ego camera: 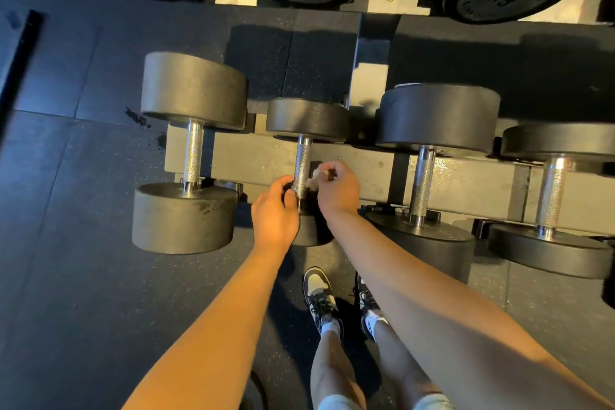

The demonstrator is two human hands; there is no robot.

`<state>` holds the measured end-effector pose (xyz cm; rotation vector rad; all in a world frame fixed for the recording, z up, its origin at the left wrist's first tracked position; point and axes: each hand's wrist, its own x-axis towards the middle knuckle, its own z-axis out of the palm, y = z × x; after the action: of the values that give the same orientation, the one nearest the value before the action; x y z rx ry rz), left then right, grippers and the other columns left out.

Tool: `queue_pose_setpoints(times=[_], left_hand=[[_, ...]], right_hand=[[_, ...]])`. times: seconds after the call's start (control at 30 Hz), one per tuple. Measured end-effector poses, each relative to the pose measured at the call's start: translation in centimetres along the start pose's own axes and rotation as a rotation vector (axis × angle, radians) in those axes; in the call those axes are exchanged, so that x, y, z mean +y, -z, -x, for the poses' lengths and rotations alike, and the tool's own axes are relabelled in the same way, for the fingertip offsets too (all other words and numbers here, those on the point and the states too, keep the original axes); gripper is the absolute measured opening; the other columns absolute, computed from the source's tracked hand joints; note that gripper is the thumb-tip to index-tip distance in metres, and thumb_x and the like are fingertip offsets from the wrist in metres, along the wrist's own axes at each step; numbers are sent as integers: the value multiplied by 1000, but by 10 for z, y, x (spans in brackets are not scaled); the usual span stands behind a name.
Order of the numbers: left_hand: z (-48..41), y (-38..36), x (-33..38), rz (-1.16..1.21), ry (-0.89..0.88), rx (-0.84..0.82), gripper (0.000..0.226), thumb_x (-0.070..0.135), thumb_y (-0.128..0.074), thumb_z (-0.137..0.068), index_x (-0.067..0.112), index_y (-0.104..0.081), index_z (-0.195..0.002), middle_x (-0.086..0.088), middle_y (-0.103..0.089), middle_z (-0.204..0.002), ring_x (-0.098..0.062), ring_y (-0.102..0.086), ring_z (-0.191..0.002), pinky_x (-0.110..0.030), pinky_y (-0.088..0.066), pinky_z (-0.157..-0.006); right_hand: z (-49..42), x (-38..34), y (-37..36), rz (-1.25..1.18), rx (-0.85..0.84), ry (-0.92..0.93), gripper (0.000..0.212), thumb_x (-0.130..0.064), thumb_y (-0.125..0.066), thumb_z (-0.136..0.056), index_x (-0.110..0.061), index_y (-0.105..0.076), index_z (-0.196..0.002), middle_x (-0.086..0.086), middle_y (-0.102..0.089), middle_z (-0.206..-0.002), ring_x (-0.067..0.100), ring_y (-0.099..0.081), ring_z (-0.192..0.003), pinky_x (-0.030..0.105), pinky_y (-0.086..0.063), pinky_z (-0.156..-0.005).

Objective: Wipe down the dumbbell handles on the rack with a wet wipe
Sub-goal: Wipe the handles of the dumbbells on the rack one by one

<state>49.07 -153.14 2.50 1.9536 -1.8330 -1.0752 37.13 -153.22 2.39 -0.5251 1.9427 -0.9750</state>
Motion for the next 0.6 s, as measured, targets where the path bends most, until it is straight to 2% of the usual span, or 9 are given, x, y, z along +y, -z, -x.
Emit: queue_pose_setpoints(times=[0.07,0.13,0.23,0.33,0.4,0.5,0.6], left_hand=[[-1,-4,-3,-65,4,36,32,22,-43,-105,27,-62,-130,2,-72,-109,-19,-62,-95,-48,-51,-92],[-2,-6,-3,-86,15,55,33,22,-42,-104,28,-63,-129,1,-72,-110,-19,-62,-95,-47,-51,-91],[-3,-5,-5,-95,10,42,34,23,-42,-104,27,-63,-131,1,-73,-112,-20,-63,-95,-46,-53,-88],[-2,-3,-3,-82,17,32,31,23,-44,-105,26,-63,-130,-1,-73,-109,-20,-66,-92,-44,-55,-86],[-6,-1,1,-59,52,15,32,24,-43,-106,26,-60,-132,-2,-74,-110,-20,-68,-91,-42,-56,-84],[-14,2,8,-20,88,-35,32,28,-39,-108,28,-55,-136,-1,-72,-112,-18,-68,-90,-42,-58,-82],[-18,-2,13,-101,95,-32,32,34,-36,-108,36,-52,-136,4,-71,-108,-16,-66,-88,-37,-54,-77]], right_hand=[[-4,1,-8,31,-82,7,17,-10,-64,-95,-17,-65,-110,-9,-61,-105,6,-56,-98,8,-42,-74],[-6,3,-15,48,-122,-21,19,-10,-67,-92,-18,-63,-108,-7,-61,-106,7,-55,-97,9,-39,-68],[-8,9,-14,47,-101,-55,15,-4,-65,-91,-16,-64,-98,-4,-64,-99,12,-59,-94,15,-44,-70],[-3,16,-4,94,-149,-66,16,-2,-62,-92,-18,-65,-93,-9,-60,-91,5,-56,-86,14,-42,-71],[2,18,1,53,-145,-72,18,-3,-62,-93,-21,-63,-95,-14,-57,-89,1,-53,-83,13,-40,-70],[1,14,4,-68,-84,-97,24,-5,-61,-95,-27,-59,-104,-16,-55,-96,2,-51,-91,14,-40,-71],[-5,7,3,-135,-57,-95,22,-11,-61,-97,-29,-58,-109,-14,-55,-100,7,-55,-96,13,-41,-68]])
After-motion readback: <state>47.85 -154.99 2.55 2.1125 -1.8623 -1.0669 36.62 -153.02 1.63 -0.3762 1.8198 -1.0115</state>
